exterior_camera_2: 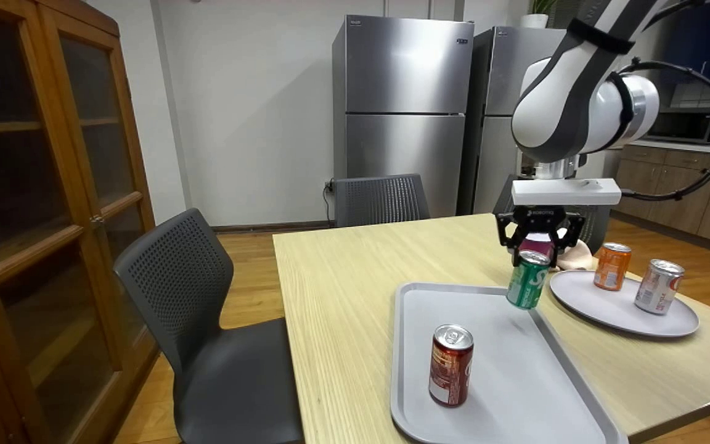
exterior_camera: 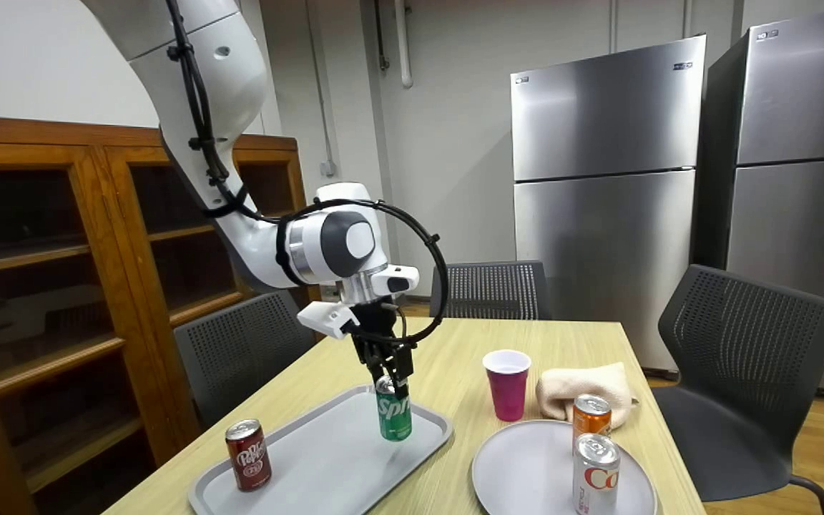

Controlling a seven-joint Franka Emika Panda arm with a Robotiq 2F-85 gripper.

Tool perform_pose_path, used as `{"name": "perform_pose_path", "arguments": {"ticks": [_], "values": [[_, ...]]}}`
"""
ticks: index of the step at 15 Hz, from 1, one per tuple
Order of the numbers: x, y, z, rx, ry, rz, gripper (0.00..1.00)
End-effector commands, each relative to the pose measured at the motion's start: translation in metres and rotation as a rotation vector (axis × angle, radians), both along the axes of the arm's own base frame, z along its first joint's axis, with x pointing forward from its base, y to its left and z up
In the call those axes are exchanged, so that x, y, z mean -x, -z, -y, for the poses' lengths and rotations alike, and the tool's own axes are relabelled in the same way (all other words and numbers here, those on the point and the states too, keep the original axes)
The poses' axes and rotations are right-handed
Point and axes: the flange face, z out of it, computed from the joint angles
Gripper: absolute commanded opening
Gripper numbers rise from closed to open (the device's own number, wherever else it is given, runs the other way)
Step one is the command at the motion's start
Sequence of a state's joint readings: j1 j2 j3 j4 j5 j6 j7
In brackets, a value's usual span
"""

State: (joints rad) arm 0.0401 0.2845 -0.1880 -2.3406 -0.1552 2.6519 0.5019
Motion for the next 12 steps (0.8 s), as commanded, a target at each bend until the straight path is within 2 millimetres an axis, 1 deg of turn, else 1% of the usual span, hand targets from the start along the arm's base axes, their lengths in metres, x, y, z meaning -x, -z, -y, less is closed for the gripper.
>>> {"name": "perform_pose_path", "arguments": {"ticks": [1, 8, 12], "values": [[-0.004, -0.016, 0.034, -0.017, 0.009, 0.025, 0.39], [-0.012, -0.021, 0.098, -0.020, 0.067, 0.044, 0.39], [-0.021, -0.021, 0.127, -0.010, 0.096, 0.056, 0.39]]}}
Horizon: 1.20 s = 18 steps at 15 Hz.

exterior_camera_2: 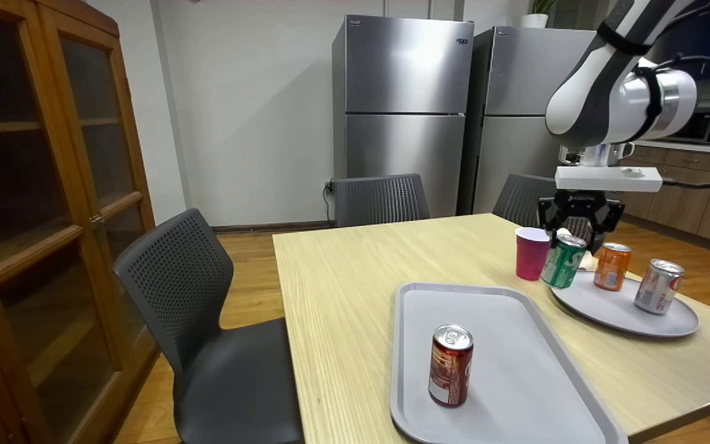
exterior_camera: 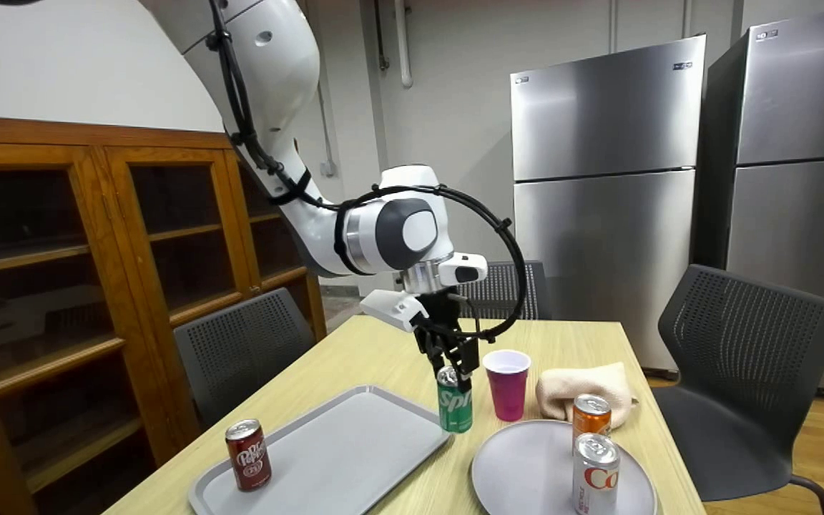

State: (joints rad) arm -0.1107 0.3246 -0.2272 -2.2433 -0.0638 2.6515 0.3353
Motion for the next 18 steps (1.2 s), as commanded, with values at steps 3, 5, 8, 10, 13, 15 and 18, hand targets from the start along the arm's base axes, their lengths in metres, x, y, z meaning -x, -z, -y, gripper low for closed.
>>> {"name": "perform_pose_path", "arguments": {"ticks": [3, 5, 8, 10, 13, 15, 18], "values": [[-0.018, -0.001, 0.038, 0.004, 0.023, 0.006, 0.39], [-0.022, 0.003, 0.049, 0.010, 0.037, 0.004, 0.39], [-0.029, 0.008, 0.065, 0.023, 0.055, 0.001, 0.39], [-0.032, 0.012, 0.073, 0.031, 0.066, -0.001, 0.39], [-0.038, 0.019, 0.085, 0.044, 0.081, -0.006, 0.39], [-0.041, 0.024, 0.092, 0.051, 0.088, -0.010, 0.39], [-0.047, 0.030, 0.101, 0.056, 0.098, -0.015, 0.39]]}}
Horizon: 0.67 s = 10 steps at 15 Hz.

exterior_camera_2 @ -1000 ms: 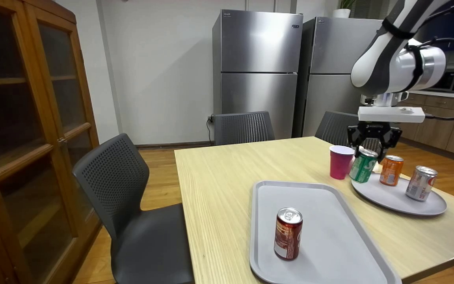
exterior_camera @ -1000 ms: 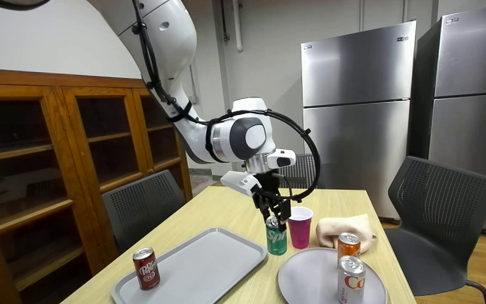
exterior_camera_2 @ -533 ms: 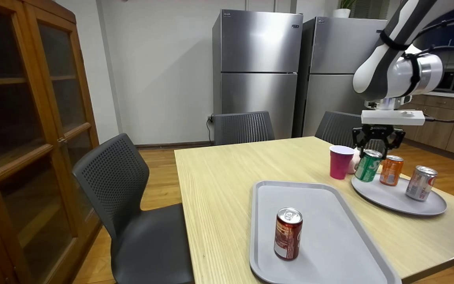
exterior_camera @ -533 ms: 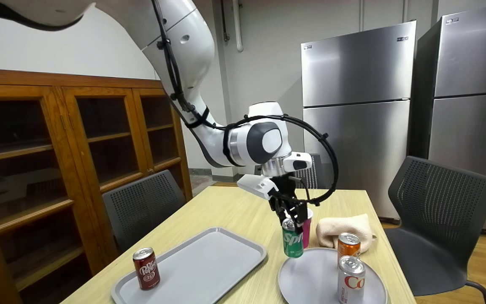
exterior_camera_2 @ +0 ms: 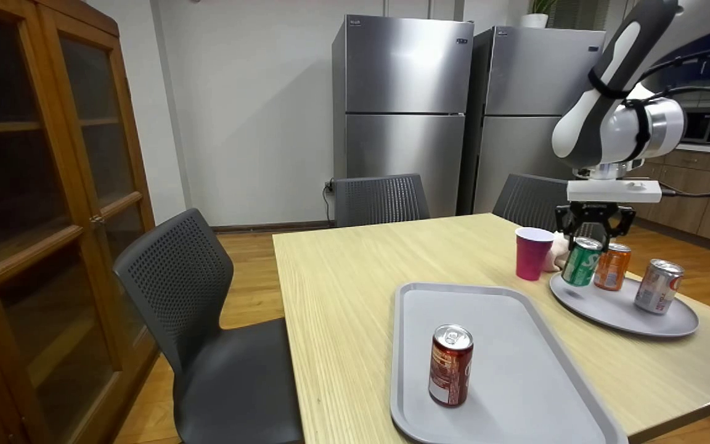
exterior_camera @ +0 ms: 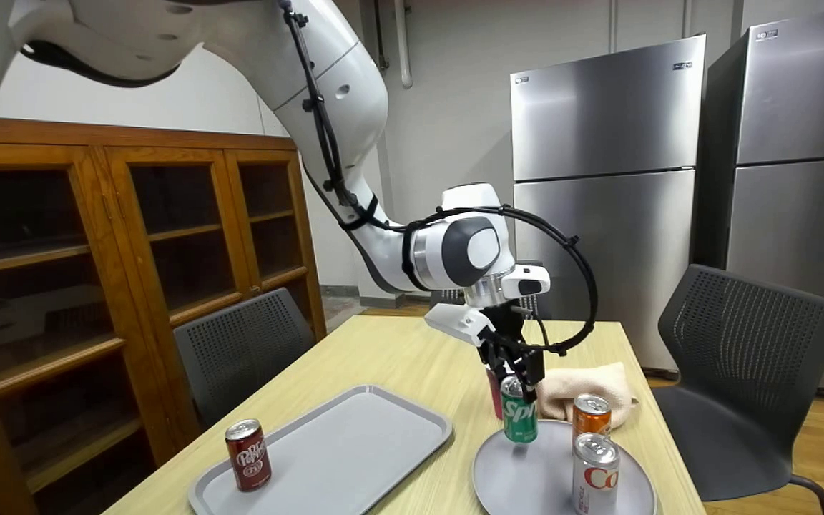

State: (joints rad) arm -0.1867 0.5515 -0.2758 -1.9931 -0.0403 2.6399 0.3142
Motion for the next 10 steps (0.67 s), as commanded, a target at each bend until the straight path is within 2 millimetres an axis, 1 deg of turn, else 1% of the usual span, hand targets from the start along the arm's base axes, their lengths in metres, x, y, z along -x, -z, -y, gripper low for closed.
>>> {"name": "perform_pose_path", "arguments": {"ticks": [1, 10], "values": [[-0.013, 0.000, 0.015, -0.008, 0.008, -0.014, 0.39], [-0.025, 0.012, 0.024, -0.006, 0.016, -0.035, 0.39]]}}
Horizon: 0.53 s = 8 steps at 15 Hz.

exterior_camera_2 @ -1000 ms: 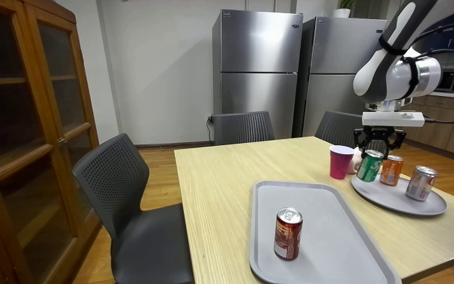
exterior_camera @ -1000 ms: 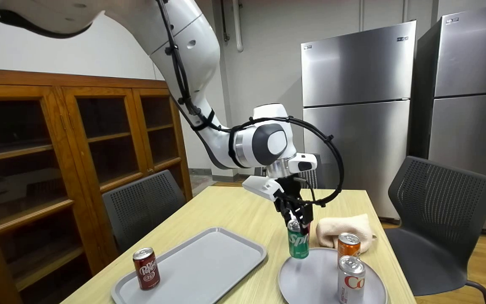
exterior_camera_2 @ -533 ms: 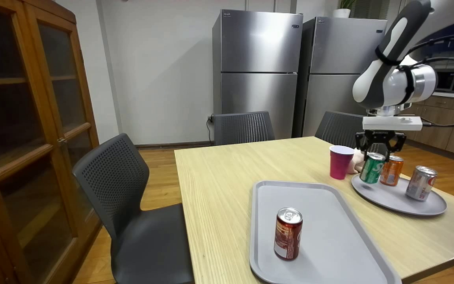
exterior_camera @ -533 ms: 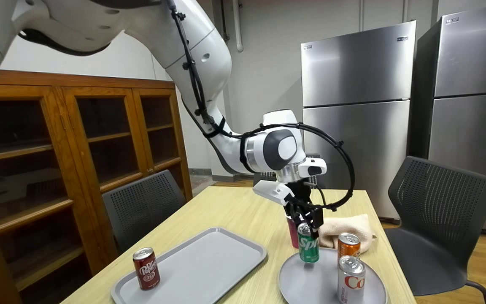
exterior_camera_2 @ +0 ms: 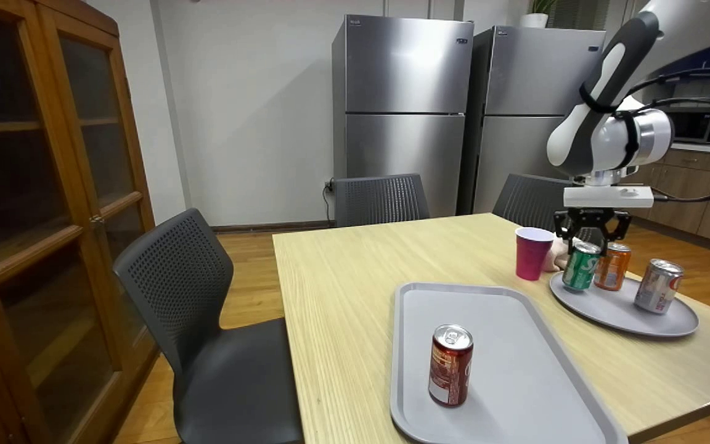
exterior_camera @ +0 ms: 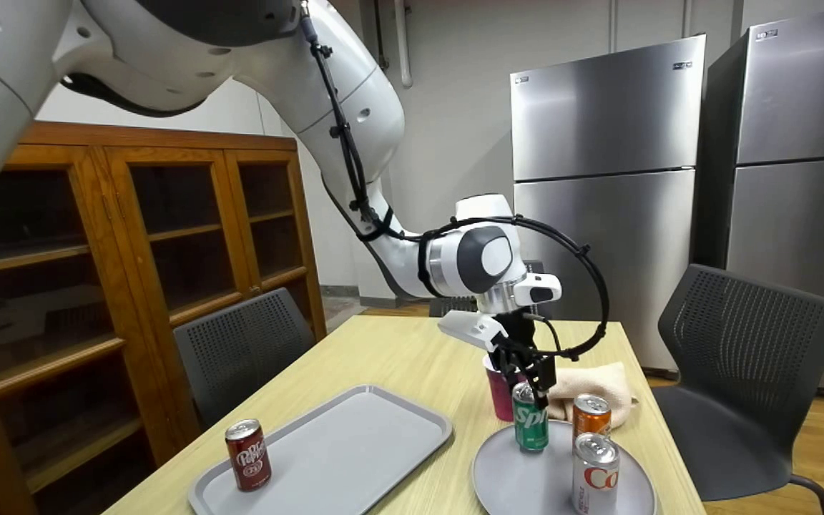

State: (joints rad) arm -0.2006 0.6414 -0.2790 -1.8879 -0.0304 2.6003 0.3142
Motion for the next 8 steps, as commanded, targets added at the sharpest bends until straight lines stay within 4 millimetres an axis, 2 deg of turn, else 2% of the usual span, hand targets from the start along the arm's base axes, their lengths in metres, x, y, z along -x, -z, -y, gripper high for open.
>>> {"name": "perform_pose_path", "arguments": {"ticks": [1, 3, 4, 8], "values": [[-0.0097, -0.0045, 0.0085, -0.014, 0.002, -0.011, 0.39], [-0.0107, -0.0030, 0.0094, -0.012, 0.005, -0.015, 0.39], [-0.0108, -0.0026, 0.0099, -0.012, 0.007, -0.016, 0.89], [-0.0133, -0.0103, 0.0116, -0.007, 0.012, -0.002, 1.00]]}}
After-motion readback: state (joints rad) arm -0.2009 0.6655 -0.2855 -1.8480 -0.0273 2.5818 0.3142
